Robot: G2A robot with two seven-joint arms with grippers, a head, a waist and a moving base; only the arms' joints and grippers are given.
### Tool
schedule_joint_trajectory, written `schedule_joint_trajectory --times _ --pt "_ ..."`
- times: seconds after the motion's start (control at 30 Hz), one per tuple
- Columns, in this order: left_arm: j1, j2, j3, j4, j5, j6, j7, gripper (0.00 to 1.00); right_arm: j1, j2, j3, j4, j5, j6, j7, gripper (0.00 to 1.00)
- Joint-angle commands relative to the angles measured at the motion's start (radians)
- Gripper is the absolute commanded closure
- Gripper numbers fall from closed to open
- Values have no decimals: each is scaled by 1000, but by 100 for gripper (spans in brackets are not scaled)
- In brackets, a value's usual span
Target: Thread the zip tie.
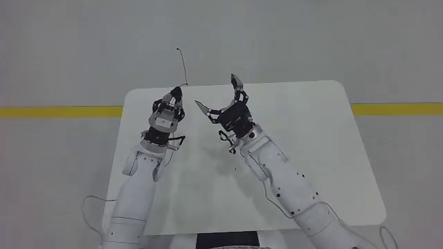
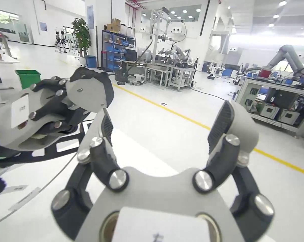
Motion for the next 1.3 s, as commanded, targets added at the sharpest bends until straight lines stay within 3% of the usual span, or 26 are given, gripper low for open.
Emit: schedule_joint_trajectory --times 0.0,0.07,0.1,0.13,0.23,0.3,0.37,0.73,0.93,1.1,1.27 --pt "1 1 2 -1 -6 4 1 100 5 -2 -5 4 -8 3 2 0" --pt "1 1 2 -1 -6 4 1 100 10 -4 -11 7 -11 3 0 0" --pt "1 1 2 -1 -6 4 1 100 13 -4 -15 9 -11 4 0 30" --pt "1 1 2 -1 -6 4 1 100 17 -3 -19 11 -11 7 -1 53" --pt "1 1 2 -1 -6 4 1 100 26 -2 -35 20 -11 22 -11 69" --pt "1 1 2 -1 -6 4 1 100 31 -2 -43 24 -11 31 -14 85" --pt "1 1 2 -1 -6 4 1 100 35 -2 -50 27 -11 38 -15 93" --pt "1 1 2 -1 -6 4 1 100 43 -3 -81 31 -11 41 -8 98" --pt "1 1 2 -1 -6 4 1 100 48 -8 -89 34 -11 37 -6 94" --pt "1 1 2 -1 -6 4 1 100 58 -14 -97 39 -11 34 -8 84" --pt "1 1 2 -1 -6 4 1 100 64 -19 -102 47 -10 32 -13 85"
